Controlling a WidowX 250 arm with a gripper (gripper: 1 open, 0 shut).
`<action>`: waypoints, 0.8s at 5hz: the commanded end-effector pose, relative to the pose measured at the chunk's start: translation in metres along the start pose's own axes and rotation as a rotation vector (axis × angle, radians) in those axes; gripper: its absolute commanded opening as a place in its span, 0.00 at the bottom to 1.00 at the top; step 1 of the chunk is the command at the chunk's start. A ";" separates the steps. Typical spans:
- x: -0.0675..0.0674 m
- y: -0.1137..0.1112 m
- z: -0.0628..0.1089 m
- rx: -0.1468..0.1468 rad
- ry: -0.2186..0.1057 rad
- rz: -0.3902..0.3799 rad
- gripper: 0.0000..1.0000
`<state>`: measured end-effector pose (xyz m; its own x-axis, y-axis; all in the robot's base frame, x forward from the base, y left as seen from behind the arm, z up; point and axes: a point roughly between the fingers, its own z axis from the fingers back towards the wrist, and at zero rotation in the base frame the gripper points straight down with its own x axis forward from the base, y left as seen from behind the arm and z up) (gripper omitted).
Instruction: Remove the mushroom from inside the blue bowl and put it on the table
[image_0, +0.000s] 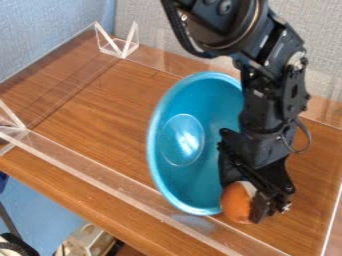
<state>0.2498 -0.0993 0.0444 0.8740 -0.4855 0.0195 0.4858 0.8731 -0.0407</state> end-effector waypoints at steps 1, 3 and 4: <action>0.006 0.008 0.011 0.017 -0.035 0.003 1.00; 0.009 0.006 0.014 0.041 -0.056 -0.019 1.00; 0.010 0.003 0.017 0.051 -0.070 -0.028 1.00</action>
<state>0.2532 -0.0960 0.0446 0.8653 -0.5006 0.0252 0.5008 0.8656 -0.0018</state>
